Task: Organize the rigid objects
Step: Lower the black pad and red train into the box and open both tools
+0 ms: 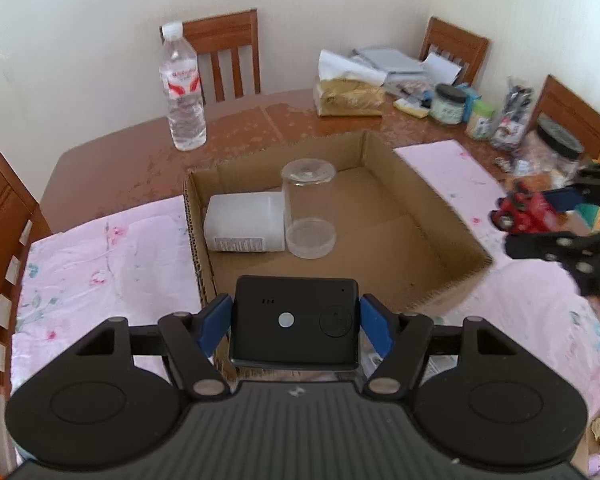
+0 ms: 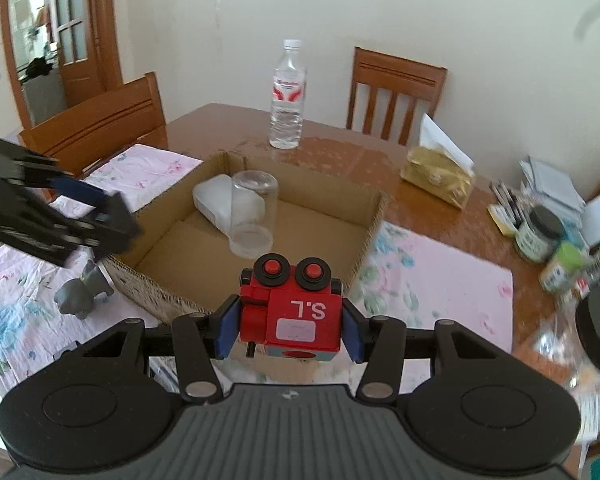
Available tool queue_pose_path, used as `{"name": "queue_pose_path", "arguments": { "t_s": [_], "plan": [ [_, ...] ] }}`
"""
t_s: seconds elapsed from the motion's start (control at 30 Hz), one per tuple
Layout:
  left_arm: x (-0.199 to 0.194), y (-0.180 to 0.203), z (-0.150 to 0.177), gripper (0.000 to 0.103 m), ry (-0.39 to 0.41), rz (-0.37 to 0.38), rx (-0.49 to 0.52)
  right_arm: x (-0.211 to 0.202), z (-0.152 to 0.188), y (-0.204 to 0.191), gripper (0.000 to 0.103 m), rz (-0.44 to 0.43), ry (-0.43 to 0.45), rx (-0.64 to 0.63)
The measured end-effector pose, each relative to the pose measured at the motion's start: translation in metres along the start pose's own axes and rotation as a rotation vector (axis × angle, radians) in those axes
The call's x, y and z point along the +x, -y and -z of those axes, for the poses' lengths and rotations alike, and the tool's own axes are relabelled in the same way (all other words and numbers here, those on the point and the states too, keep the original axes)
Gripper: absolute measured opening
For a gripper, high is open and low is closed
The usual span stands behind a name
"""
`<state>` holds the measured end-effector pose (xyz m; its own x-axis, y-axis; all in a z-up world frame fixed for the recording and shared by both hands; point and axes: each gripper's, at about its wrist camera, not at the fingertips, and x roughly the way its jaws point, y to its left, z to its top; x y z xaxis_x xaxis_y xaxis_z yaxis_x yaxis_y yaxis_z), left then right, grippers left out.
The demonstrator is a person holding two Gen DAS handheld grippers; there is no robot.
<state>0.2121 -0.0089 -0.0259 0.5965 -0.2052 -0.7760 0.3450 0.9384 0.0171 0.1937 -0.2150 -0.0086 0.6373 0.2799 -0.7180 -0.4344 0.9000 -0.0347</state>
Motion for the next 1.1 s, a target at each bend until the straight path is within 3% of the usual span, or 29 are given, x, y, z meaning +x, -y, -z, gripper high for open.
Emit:
{"name": "queue_pose_path", "arguments": {
  "t_s": [0.33, 0.4, 0.57, 0.83, 1.03, 1.07, 1.1],
  "plan": [
    [0.066, -0.011, -0.015, 0.069, -0.043, -0.075, -0.057, 0.035, -0.017, 0.004, 0.056, -0.035, -0.045, -0.018],
    [0.07, -0.016, -0.017, 0.074, -0.027, -0.108, -0.094, 0.042, -0.021, 0.006, 0.056, -0.037, -0.05, -0.02],
    [0.057, -0.022, -0.019, 0.091, -0.004, -0.116, -0.148, 0.06, -0.032, 0.011, 0.056, -0.046, -0.064, -0.037],
    [0.009, -0.021, -0.006, 0.094, 0.009, -0.199, -0.18, 0.106, -0.057, 0.023, 0.056, -0.036, -0.09, -0.071],
    [-0.011, -0.028, 0.01, 0.096, -0.012, -0.205, -0.19, 0.147, -0.072, 0.029, 0.056, 0.019, -0.126, -0.089],
    [-0.013, -0.029, 0.012, 0.096, -0.022, -0.213, -0.186, 0.151, -0.075, 0.03, 0.058, 0.035, -0.118, -0.086],
    [-0.014, -0.031, 0.015, 0.096, -0.032, -0.229, -0.189, 0.153, -0.079, 0.03, 0.072, 0.06, -0.101, -0.078]
  ]
}}
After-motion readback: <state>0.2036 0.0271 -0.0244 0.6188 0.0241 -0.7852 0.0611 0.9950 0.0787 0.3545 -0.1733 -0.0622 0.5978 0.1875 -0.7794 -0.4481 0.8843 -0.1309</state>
